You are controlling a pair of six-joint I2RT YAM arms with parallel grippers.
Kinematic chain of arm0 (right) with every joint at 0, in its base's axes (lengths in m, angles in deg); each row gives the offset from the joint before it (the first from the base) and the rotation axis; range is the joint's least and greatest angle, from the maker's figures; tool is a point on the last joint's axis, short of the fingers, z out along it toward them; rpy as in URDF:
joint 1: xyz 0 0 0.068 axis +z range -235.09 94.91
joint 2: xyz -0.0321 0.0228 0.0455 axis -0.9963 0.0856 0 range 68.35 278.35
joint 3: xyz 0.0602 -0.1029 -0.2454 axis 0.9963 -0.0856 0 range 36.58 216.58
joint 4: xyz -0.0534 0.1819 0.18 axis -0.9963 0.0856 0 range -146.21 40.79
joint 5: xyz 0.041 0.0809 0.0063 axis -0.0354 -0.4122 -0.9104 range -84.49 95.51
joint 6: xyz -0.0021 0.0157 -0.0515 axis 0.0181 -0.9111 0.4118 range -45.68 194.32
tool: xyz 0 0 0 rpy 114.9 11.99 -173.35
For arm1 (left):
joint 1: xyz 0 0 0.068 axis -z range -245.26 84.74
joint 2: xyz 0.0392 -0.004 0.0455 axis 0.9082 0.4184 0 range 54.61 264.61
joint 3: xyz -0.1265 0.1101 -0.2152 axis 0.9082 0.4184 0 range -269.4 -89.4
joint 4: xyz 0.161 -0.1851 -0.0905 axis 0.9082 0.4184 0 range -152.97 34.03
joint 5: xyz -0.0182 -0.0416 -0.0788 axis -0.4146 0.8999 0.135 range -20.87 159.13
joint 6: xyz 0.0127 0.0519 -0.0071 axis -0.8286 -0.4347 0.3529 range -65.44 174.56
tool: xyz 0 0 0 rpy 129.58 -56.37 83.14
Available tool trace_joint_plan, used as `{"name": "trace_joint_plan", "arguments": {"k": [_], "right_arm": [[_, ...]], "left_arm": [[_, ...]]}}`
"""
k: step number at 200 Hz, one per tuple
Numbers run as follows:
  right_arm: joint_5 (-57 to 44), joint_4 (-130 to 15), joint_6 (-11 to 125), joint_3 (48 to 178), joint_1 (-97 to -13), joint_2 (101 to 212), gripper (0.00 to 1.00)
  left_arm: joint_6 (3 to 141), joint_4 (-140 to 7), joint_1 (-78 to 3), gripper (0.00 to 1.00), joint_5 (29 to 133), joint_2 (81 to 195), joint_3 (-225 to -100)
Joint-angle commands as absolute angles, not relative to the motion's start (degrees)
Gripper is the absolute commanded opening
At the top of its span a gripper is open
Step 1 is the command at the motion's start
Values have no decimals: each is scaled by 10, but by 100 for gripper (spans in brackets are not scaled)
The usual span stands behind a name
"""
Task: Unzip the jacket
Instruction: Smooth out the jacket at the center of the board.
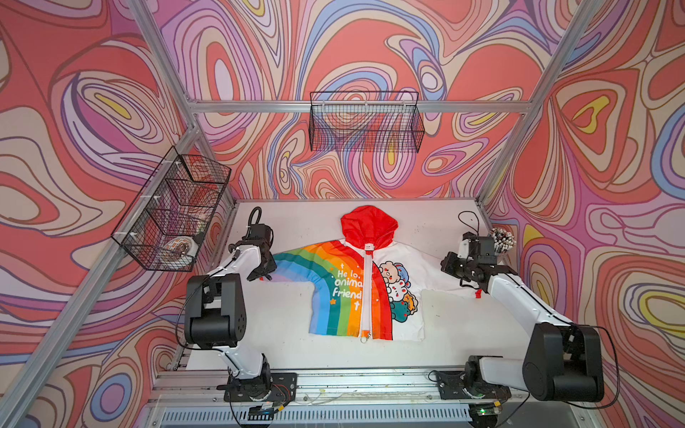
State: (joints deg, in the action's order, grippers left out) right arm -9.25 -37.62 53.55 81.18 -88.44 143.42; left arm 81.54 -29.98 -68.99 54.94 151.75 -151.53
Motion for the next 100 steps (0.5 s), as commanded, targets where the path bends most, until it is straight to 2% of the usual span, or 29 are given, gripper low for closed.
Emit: {"name": "trace_joint_plan", "arguments": {"k": [1,55,100], "right_arm": [[-148,-405,540,801,-884,1422,12],[-196,-422,540,797,-864,1439,12],[-218,-418,539,809,-819,1470,12]], "left_arm": [[802,-274,-698,48,572,1540,-1534],[793,-265,-706,45,596,1590,-1567],[790,-256,-711,37,593,1623,-1585]]}}
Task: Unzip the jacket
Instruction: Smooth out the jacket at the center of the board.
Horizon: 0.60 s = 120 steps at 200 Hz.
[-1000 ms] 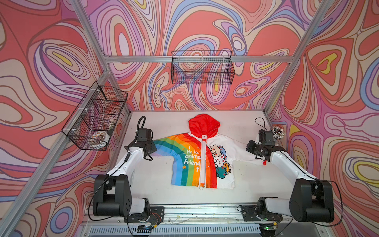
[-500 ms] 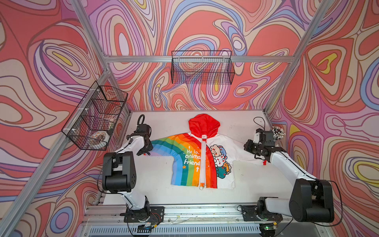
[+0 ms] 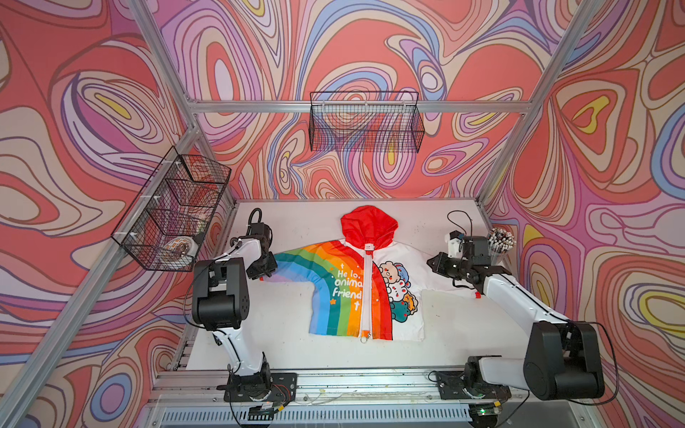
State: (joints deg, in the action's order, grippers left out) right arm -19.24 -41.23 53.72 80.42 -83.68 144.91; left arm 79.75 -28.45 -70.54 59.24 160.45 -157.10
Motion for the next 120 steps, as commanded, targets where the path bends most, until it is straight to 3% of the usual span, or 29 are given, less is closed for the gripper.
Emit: {"name": "trace_joint_plan", "arguments": {"k": [1,64,120], "right_arm": [[-218,-417,538,810,-818,1471,12],[-229,-420,532,850,-772,1570,10],[-127,-407,507,959,-756,1704,6]], "left_arm": [[790,-256,-711,36,593,1623,-1585],[790,-255,-711,14,595,1629,-1574],[799,-257,-711,8,583,1598,-1547]]}}
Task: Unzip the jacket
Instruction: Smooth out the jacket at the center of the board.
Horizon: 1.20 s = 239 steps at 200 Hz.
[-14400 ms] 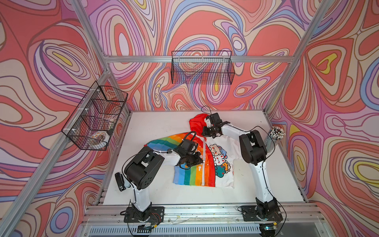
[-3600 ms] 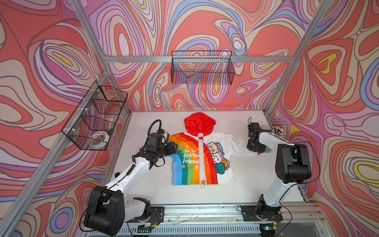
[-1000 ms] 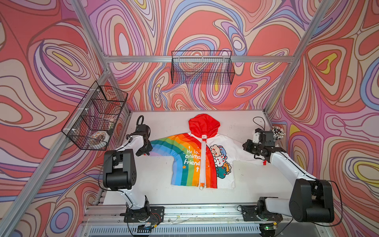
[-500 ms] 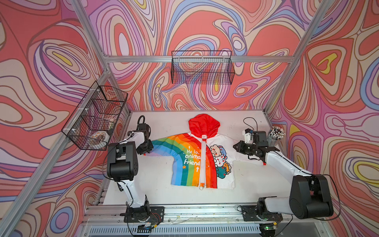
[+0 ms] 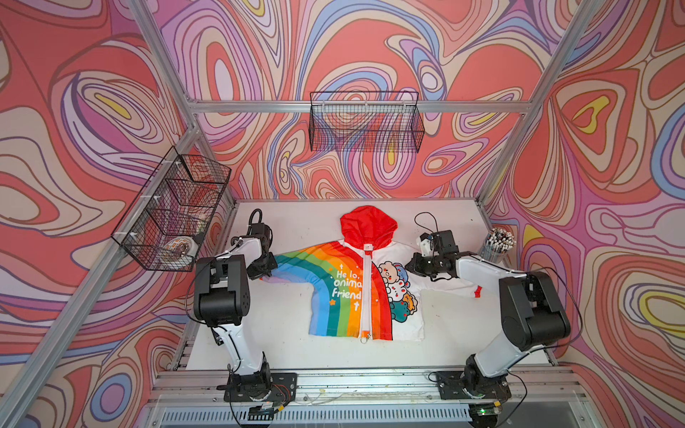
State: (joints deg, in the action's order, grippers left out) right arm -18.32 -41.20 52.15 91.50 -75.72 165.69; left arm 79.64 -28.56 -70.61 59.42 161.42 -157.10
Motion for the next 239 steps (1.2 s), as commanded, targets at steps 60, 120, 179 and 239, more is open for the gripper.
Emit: {"name": "trace_joint_plan", "arguments": {"k": [60,120,179,239], "right_arm": [[-91,-392,493,1046,-756,1824,5],[-2,-359,471,1042,-756,1833,3],[9,-356,467,1035,-757,1833,3],[-60,-400,495,1015,-756,1790,10]], "left_arm": [[817,-267,-712,7,600,1558,-1506],[856,-269,-714,0,572,1514,-1455],[874,-273,-735,1,558,1484,-1429],[873,-279,-746,55,550,1418,-1412]]}}
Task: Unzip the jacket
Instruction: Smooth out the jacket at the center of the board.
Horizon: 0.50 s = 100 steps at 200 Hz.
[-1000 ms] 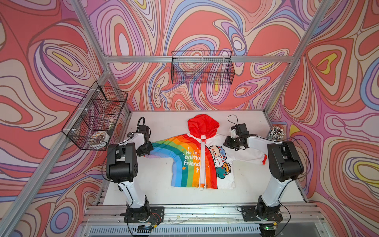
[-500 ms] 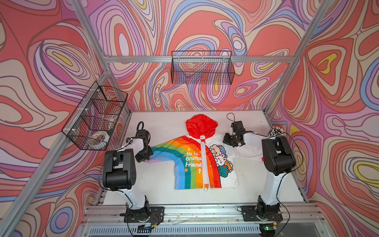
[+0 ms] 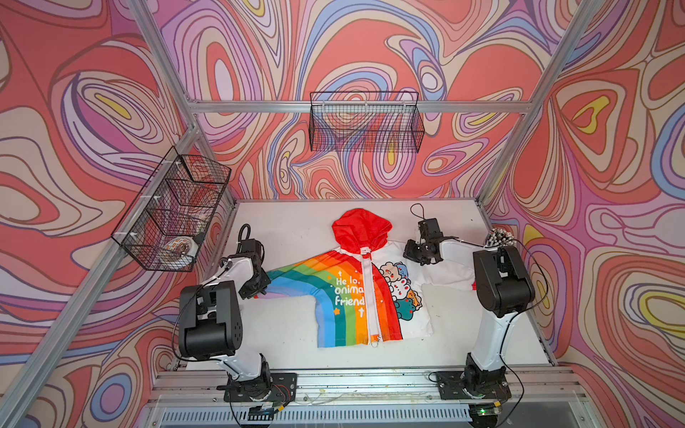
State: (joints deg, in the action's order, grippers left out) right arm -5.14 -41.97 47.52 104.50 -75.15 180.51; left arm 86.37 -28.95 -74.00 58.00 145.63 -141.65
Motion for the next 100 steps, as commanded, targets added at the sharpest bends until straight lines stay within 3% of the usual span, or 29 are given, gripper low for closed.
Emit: {"name": "trace_joint_plan", "arguments": {"k": [1,22,30,44,74,100], "right_arm": [[-61,-401,495,1014,-756,1789,10],[-81,-419,501,1000,-756,1739,18],[-81,-420,504,995,-756,1719,20],[-76,-421,506,982,-755,1682,22],[-62,-413,504,945,-754,1627,24],[-28,-381,497,925,-755,1599,23]], "left_arm": [[873,-279,-746,56,550,1416,-1412],[877,-259,-746,72,527,1367,-1417],[878,-251,-746,83,517,1347,-1420],[878,-236,-747,90,506,1312,-1424],[866,-223,-747,93,514,1249,-1427],[840,-274,-744,86,630,1201,-1405]]}}
